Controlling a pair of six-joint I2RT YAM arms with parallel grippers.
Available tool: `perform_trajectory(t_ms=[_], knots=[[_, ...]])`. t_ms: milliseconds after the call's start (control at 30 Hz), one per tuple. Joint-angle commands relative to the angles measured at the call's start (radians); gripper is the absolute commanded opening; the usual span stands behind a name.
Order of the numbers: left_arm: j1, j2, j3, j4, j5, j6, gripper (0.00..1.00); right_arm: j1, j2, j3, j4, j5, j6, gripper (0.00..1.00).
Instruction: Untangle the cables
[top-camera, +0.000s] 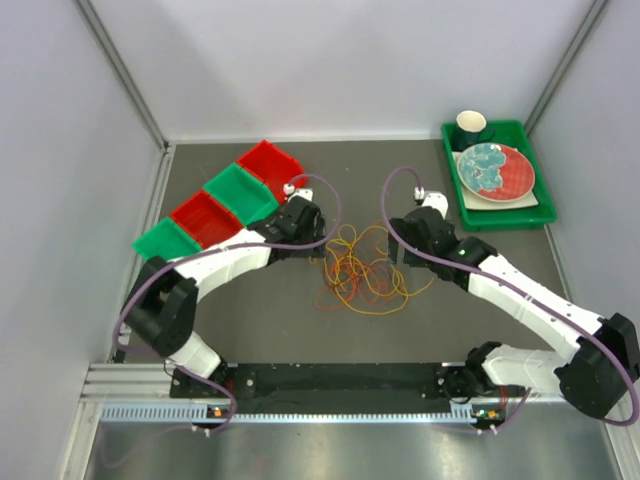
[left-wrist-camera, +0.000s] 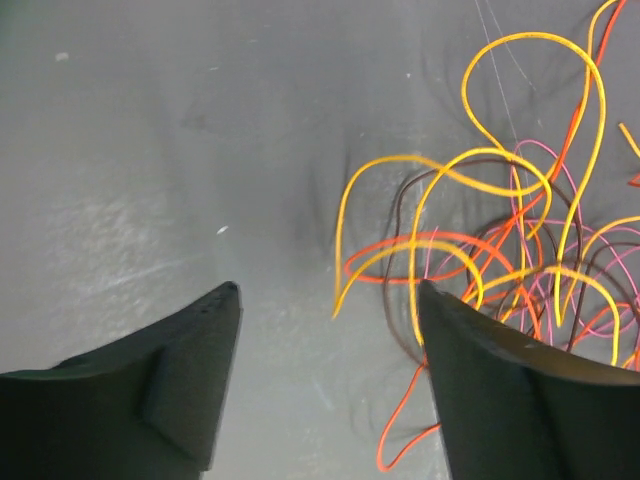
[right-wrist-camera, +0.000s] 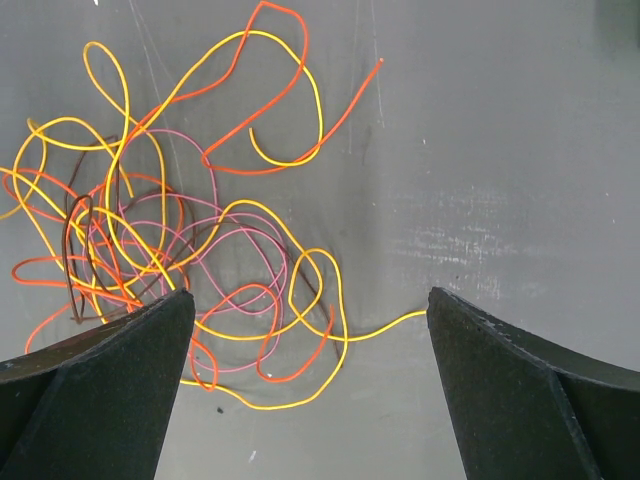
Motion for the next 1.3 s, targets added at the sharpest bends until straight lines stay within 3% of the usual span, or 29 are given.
perform_trajectory(t_ms=[0,100,200,233,500,633,733,833,867,1033,1267], knots=[[-0.002,0.077,0.084,-0.030,0.065,0.051,0.69,0.011,-0.026,0.000,0.024,0.021,0.015,0.99],[-0.002,0.074,0.076,-0.001,0.094,0.053,0.49,0.011,-0.026,-0.005,0.016,0.018,0.020,0.99],[-0.002,0.067,0.082,0.008,0.094,0.053,0.21,0.009,-0.034,-0.019,0.018,0.018,0.026,0.99],[-0.002,0.065,0.082,0.011,0.102,0.053,0.00,0.011,-0.032,-0.023,0.021,0.015,0.029,0.99],[0.056,-0.106,0.049,0.013,0.177,-0.008,0.00,0.011,-0.017,-0.072,0.077,-0.067,0.030,0.99],[0.094,-0.192,0.004,0.094,0.221,-0.053,0.00,0.011,-0.006,-0.091,0.132,-0.195,0.033,0.98],[0.102,-0.219,0.006,0.108,0.272,-0.071,0.00,0.011,0.003,-0.103,0.172,-0.242,0.055,0.92],[0.104,-0.216,0.026,0.108,0.277,-0.073,0.00,0.009,0.026,-0.106,0.160,-0.201,0.087,0.74],[0.104,-0.211,0.029,0.109,0.274,-0.070,0.00,0.011,0.027,-0.108,0.140,-0.174,0.101,0.61],[0.105,-0.202,0.038,0.100,0.280,-0.065,0.00,0.012,0.047,-0.125,0.120,-0.101,0.109,0.39],[0.107,-0.213,0.050,0.096,0.275,-0.057,0.00,0.009,0.183,-0.073,0.131,-0.101,0.086,0.45]])
